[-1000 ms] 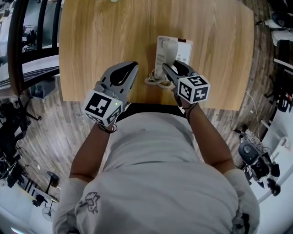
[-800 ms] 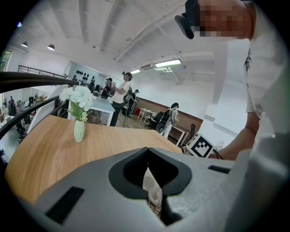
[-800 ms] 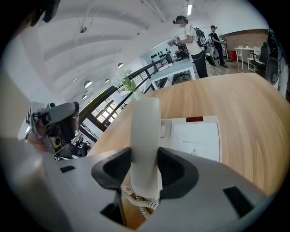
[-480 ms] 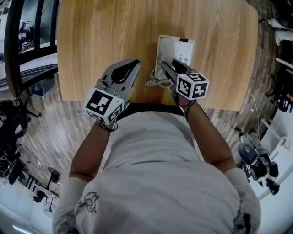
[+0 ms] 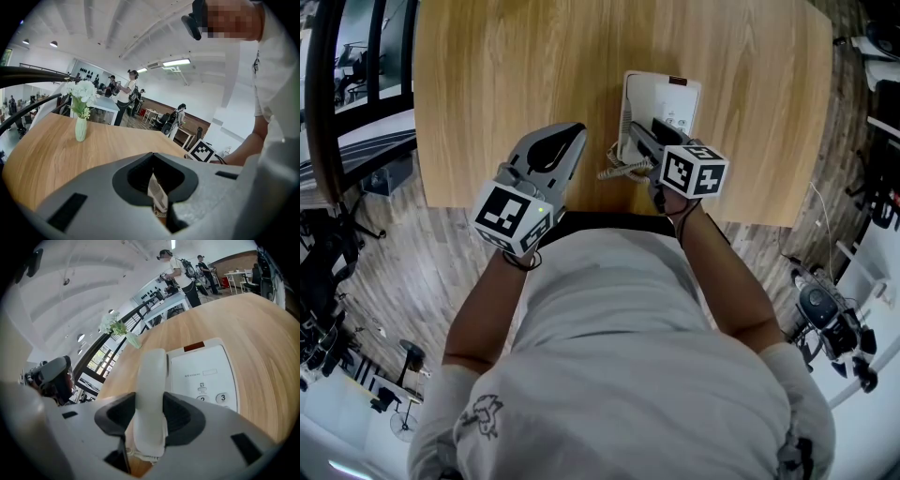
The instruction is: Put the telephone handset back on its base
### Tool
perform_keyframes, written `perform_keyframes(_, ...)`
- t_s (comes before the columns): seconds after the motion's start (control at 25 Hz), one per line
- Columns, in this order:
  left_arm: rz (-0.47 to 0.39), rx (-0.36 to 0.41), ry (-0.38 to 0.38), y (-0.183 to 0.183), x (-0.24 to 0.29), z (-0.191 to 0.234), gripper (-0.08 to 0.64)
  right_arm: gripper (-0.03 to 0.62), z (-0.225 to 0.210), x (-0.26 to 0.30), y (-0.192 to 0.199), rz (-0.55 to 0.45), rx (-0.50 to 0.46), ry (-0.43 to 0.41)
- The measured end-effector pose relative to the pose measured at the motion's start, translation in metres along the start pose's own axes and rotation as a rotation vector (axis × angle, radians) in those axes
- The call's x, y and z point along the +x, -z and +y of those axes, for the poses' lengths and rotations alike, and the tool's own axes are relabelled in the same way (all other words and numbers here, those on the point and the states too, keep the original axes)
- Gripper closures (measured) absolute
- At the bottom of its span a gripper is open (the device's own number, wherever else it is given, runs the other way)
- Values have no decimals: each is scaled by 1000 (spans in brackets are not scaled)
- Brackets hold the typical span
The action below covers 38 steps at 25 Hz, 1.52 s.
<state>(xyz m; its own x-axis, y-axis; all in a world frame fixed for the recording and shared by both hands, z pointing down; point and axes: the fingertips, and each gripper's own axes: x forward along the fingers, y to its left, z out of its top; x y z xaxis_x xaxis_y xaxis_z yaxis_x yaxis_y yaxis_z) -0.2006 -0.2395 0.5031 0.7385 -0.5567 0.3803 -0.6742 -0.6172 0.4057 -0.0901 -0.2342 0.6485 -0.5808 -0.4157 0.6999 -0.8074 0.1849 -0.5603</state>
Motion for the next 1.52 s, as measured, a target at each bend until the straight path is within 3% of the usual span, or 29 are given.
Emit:
perform_keyframes(0.72, -7, -14, 2, 4, -2, 0, 554, 394, 1, 5, 3, -39, 30, 54)
perform_keyframes(1.04, -18, -15, -7, 4, -10, -1, 554, 393, 1, 9, 3, -49, -15, 118)
perform_keyframes(1.52, -55, 18, -19, -5, -37, -13, 554, 364, 11, -15, -17, -94, -117, 128)
